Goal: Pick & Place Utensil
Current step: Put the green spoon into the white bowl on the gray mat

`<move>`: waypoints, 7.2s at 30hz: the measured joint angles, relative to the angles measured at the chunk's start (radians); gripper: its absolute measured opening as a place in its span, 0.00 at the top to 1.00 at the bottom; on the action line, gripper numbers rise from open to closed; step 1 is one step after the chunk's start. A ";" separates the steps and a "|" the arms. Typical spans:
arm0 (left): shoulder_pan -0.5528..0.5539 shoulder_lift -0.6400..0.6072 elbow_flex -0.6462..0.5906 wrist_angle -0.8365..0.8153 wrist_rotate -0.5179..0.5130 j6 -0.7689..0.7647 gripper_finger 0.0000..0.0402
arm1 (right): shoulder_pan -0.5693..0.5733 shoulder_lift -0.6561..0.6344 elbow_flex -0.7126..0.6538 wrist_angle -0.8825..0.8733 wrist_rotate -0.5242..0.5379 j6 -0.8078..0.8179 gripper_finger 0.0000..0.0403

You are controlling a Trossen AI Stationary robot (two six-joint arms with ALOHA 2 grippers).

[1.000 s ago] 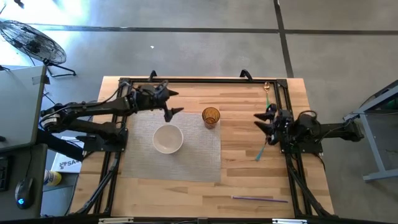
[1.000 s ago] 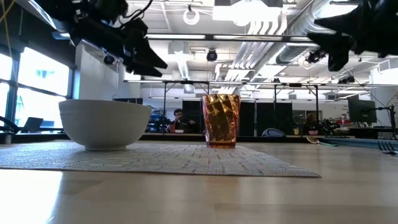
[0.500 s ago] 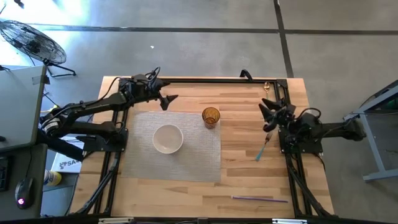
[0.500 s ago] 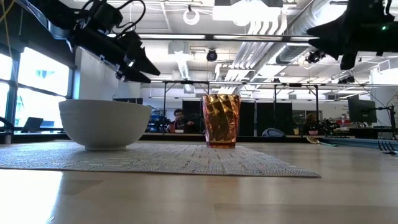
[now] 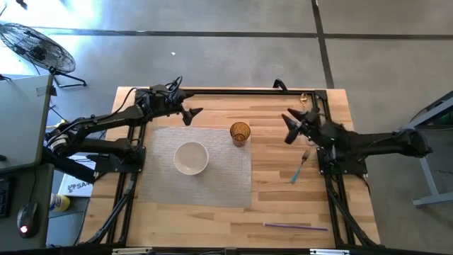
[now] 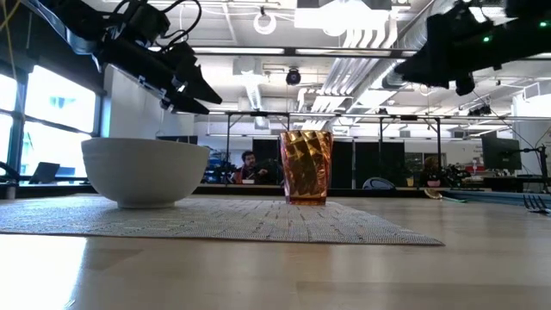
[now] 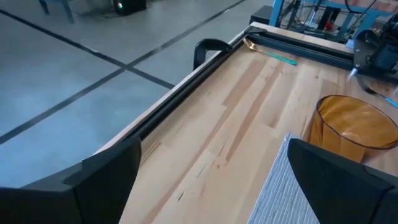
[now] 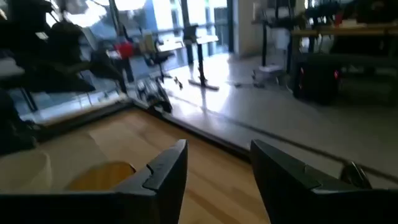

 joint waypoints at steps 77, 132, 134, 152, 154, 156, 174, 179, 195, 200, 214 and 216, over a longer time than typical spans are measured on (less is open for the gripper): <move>-0.001 0.000 0.001 -0.053 0.007 -0.002 0.01 | -0.633 0.916 0.306 -0.586 -0.144 0.920 0.44; -0.001 0.000 0.001 -0.094 0.007 -0.023 0.01 | -0.590 0.871 0.140 -0.460 -0.010 1.052 0.44; -0.001 0.000 0.001 -0.099 0.007 -0.029 0.01 | -0.577 0.870 0.127 -0.442 -0.014 1.044 0.44; -0.001 0.000 0.001 -0.099 0.007 -0.027 0.01 | -0.368 0.839 0.233 -0.493 -0.009 1.037 0.44; -0.001 0.000 0.001 -0.099 0.007 -0.027 0.01 | -0.386 0.855 0.233 -0.456 0.007 0.966 0.44; -0.001 0.000 0.001 -0.099 0.007 -0.029 0.01 | -0.410 0.875 0.233 -0.409 0.008 0.877 0.44; 0.000 0.000 0.001 -0.102 0.007 -0.030 0.01 | -0.559 1.007 0.236 -0.217 -0.168 0.589 0.60; 0.000 0.000 0.001 -0.102 0.006 -0.030 0.01 | -0.559 1.008 0.236 -0.218 -0.184 0.610 0.72; 0.000 0.000 0.001 -0.098 0.004 -0.051 0.01 | -0.559 1.009 0.235 -0.220 -0.214 0.613 0.95; 0.000 0.000 0.001 -0.098 -0.003 -0.052 0.01 | -0.556 1.009 0.235 -0.221 -0.211 0.605 0.98; 0.000 -0.003 0.003 -0.111 0.049 -0.042 0.01 | -0.442 0.817 0.378 -0.643 -0.086 0.582 0.99; 0.000 -0.015 0.016 -0.130 0.094 -0.011 0.01 | -0.397 0.797 0.445 -0.722 -0.051 0.590 0.99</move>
